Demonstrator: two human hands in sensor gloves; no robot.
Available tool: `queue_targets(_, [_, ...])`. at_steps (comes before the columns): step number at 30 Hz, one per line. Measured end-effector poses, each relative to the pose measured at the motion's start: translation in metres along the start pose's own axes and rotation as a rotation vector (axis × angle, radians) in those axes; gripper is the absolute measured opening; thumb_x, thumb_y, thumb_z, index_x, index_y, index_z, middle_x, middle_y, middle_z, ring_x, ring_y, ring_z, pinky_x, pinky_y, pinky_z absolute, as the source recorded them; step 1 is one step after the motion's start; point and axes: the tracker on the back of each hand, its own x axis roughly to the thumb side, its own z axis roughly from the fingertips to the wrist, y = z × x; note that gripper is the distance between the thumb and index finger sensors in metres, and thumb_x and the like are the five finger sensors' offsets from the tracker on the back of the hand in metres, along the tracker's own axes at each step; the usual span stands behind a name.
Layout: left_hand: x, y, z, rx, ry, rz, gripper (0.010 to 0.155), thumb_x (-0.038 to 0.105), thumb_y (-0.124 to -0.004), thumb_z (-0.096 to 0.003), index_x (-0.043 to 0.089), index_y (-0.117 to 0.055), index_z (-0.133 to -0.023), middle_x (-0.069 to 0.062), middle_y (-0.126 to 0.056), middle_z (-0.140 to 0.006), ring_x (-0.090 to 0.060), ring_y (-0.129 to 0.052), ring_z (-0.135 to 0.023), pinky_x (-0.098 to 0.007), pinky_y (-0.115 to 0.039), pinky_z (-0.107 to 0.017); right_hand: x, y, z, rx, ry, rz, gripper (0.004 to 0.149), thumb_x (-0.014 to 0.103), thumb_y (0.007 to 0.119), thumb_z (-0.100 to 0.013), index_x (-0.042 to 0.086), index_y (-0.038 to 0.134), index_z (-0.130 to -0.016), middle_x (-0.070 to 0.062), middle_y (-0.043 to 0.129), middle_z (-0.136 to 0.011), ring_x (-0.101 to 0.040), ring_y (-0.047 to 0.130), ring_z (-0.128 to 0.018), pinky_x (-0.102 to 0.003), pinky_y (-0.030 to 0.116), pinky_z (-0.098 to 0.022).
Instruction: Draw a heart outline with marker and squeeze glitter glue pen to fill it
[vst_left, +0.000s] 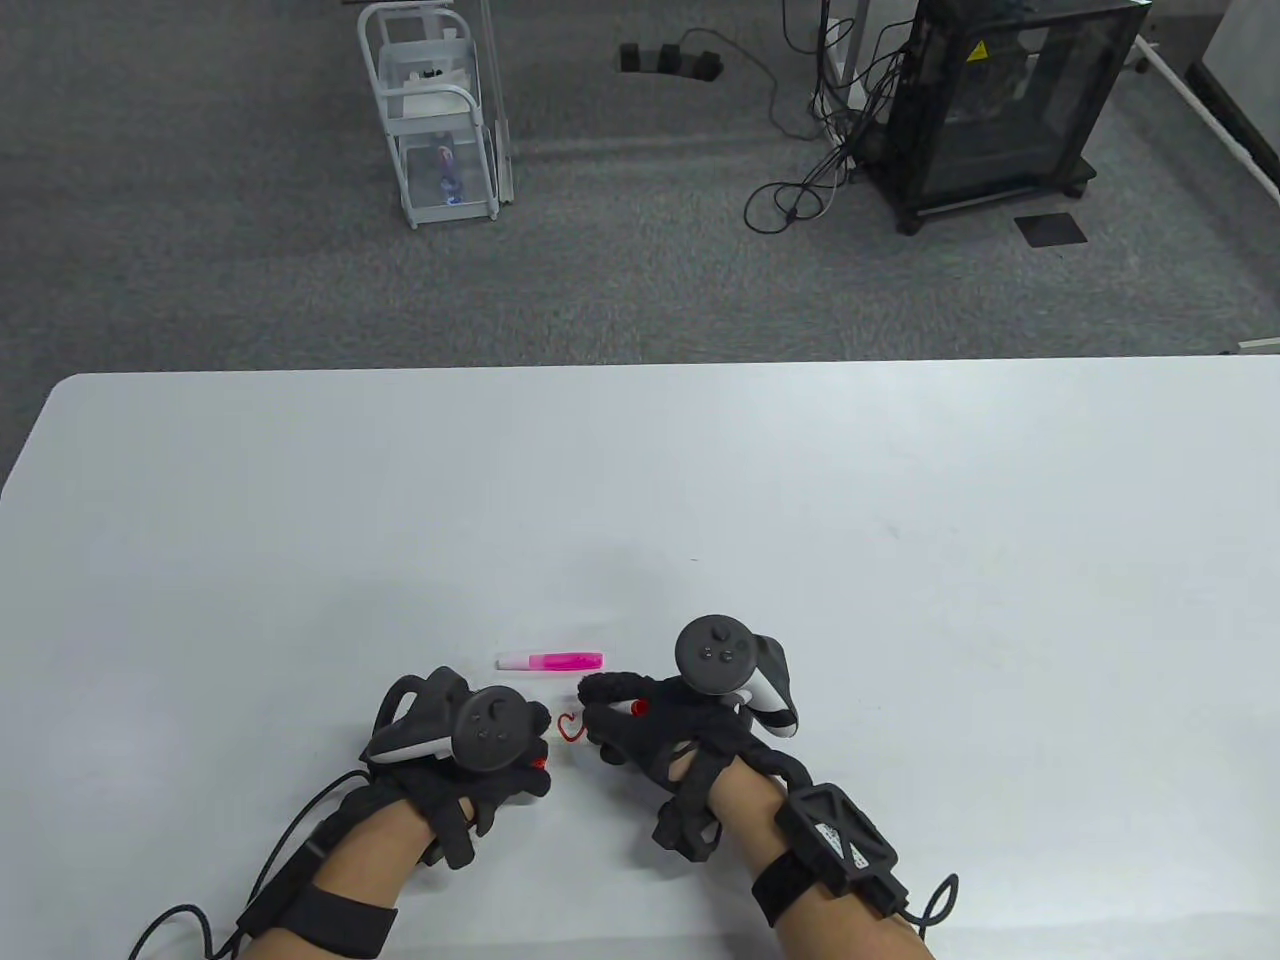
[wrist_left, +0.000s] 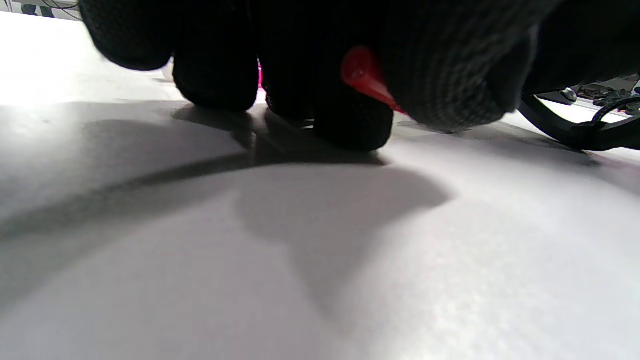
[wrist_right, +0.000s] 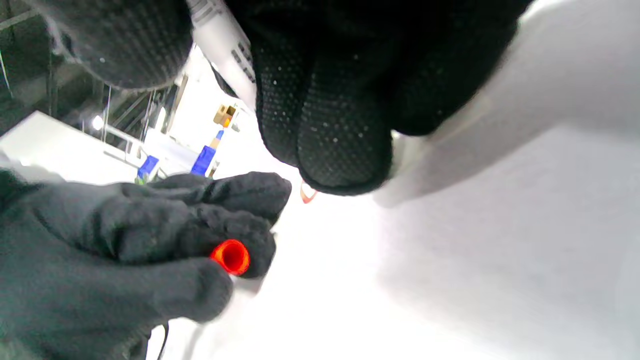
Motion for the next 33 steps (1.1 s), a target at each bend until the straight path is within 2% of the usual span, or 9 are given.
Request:
queue_targets(7, [0.001,-0.001,0.001,0.005,-0.006,-0.005,0.048,0.053,-0.085,-0.0444,0.020,-0.093,-0.078,-0.003,-0.083,-0.102,-0.036,-0.080,-0.089,-0.055,-0.068,-0.062,0.000,-0.008,0.005,-0.069,-0.051,-0.017,0.062,0.051,0.074,-0.047,0.010,0.073,-0.094,-0.017,0.097,-0.075,-0.028,0.108,-0.055,-0.050,0.085,-0.047])
queue_targets(15, [-0.002,0.005,0.006,0.029,-0.010,0.040,0.049,0.053,-0.084,-0.0445,0.021,-0.092,-0.080,-0.004,-0.081,-0.105,-0.039,-0.082,-0.092,-0.057,-0.068,-0.062,-0.001,-0.015,0.008,-0.098,-0.065,-0.055,0.063,0.051,0.074,-0.047,0.010,0.073,-0.094,-0.017,0.098,-0.074,-0.028,0.108,-0.054,-0.050,0.086,-0.046])
queue_targets(19, [-0.003,0.019,0.017,0.147,-0.018,0.078,0.049,0.053,-0.083,-0.0448,0.022,-0.092,-0.081,-0.006,-0.082,-0.105,-0.039,-0.081,-0.092,-0.057,-0.067,-0.062,0.008,-0.021,0.014,-0.118,-0.131,-0.085,0.062,0.052,0.074,-0.047,0.010,0.073,-0.093,-0.016,0.098,-0.074,-0.027,0.108,-0.054,-0.050,0.086,-0.046])
queue_targets(23, [-0.009,0.030,0.031,0.370,-0.005,0.167,0.049,0.050,-0.081,-0.0455,0.019,-0.091,-0.081,-0.013,-0.093,-0.097,-0.041,-0.086,-0.088,-0.059,-0.069,-0.060,0.015,-0.025,0.022,-0.105,-0.255,-0.213,0.061,0.052,0.074,-0.047,0.011,0.076,-0.092,-0.014,0.101,-0.071,-0.025,0.110,-0.050,-0.048,0.087,-0.045])
queue_targets(24, [-0.010,0.031,0.032,0.394,-0.007,0.188,0.049,0.049,-0.080,-0.0457,0.017,-0.091,-0.081,-0.015,-0.096,-0.093,-0.041,-0.089,-0.086,-0.059,-0.071,-0.059,0.016,-0.024,0.023,-0.086,-0.278,-0.244,0.060,0.053,0.074,-0.048,0.011,0.077,-0.091,-0.014,0.102,-0.069,-0.024,0.110,-0.049,-0.048,0.087,-0.045])
queue_targets(27, [-0.010,0.032,0.033,0.428,-0.058,0.256,0.049,0.049,-0.079,-0.0456,0.015,-0.090,-0.080,-0.014,-0.101,-0.088,-0.039,-0.095,-0.081,-0.058,-0.074,-0.056,0.018,-0.021,0.023,-0.038,-0.304,-0.330,0.060,0.052,0.074,-0.048,0.011,0.076,-0.092,-0.014,0.101,-0.070,-0.025,0.110,-0.050,-0.048,0.087,-0.046])
queue_targets(33, [-0.004,0.030,0.031,0.417,-0.088,0.246,0.049,0.048,-0.078,-0.0461,0.014,-0.088,-0.081,-0.014,-0.100,-0.088,-0.038,-0.093,-0.081,-0.058,-0.072,-0.057,0.016,-0.013,0.020,0.024,-0.309,-0.394,0.060,0.053,0.073,-0.048,0.012,0.075,-0.092,-0.013,0.101,-0.071,-0.024,0.109,-0.052,-0.048,0.086,-0.048])
